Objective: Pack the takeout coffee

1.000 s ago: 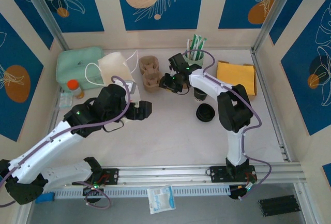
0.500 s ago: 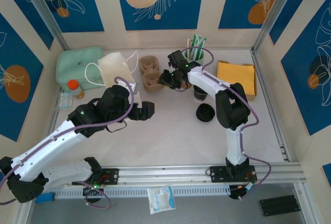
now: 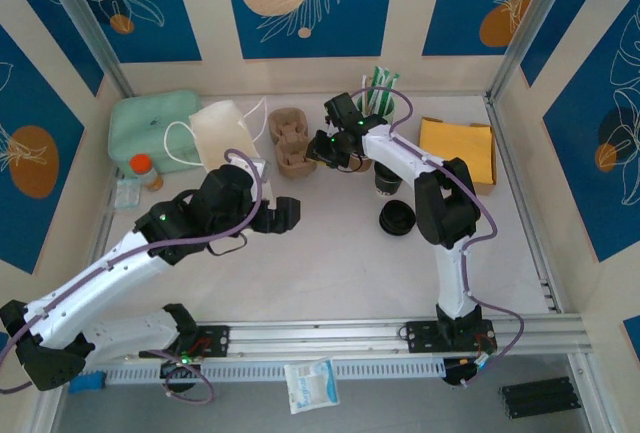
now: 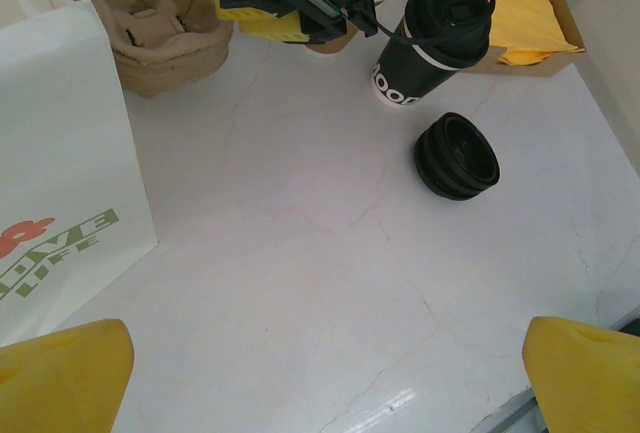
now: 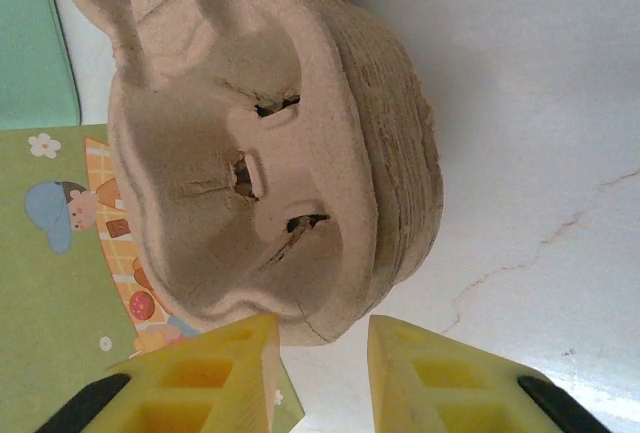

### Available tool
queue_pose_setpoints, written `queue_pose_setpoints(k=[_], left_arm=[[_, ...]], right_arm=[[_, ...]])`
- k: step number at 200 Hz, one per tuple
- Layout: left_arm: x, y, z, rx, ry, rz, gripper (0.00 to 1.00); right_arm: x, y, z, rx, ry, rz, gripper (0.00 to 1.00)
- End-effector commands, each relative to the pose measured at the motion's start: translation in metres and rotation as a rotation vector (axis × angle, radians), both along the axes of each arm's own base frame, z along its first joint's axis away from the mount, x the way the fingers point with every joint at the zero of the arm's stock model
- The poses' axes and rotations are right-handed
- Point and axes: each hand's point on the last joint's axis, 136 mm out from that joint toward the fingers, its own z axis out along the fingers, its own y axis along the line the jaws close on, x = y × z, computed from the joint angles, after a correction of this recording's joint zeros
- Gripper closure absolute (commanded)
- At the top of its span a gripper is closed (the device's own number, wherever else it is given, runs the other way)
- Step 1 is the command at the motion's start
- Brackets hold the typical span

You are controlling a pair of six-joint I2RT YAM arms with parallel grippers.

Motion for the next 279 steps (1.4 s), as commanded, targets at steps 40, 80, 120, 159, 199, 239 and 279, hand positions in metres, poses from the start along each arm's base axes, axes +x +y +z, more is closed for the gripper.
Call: queue_pose_setpoints(k=[40,80,120,159,199,239,279], left_arm=[[-0.001,-0.004,0.004,-0.022,-0.007,-0.006,0.01],[-0.001,-0.004,0.004,-0.02,-0.008,-0.005,0.01],[-0.001,-0.004,0.004,-0.019,-0.008,-0.005,0.01],[-0.001,-0.006,0.004,-0.018,-0.007,-0.009,0.01],[-0.001,-0.007,0.004,-0.019,-0.007,-0.011,0.01],[0.0,-0.008,0.004,-0.02,-0.008,-0.011,0.01],[0.0,-0.009,0.002,-0.016,-0.006,-0.011,0.01]], right_arm=[[0.002,0.003,-0.007,0.024,0.043,0.001,0.71],[0.003,0.003,-0.01,0.028,0.047,0.001,0.75],[0.004,0.002,-0.008,0.034,0.046,-0.001,0.77],[0.006,0.001,-0.005,0.039,0.041,0.002,0.87],[0.007,0.001,0.005,0.054,0.026,0.012,1.0],[0.009,0.004,0.03,0.088,-0.017,0.027,1.0],[0.009,0.007,0.058,0.132,-0.058,0.036,1.0]])
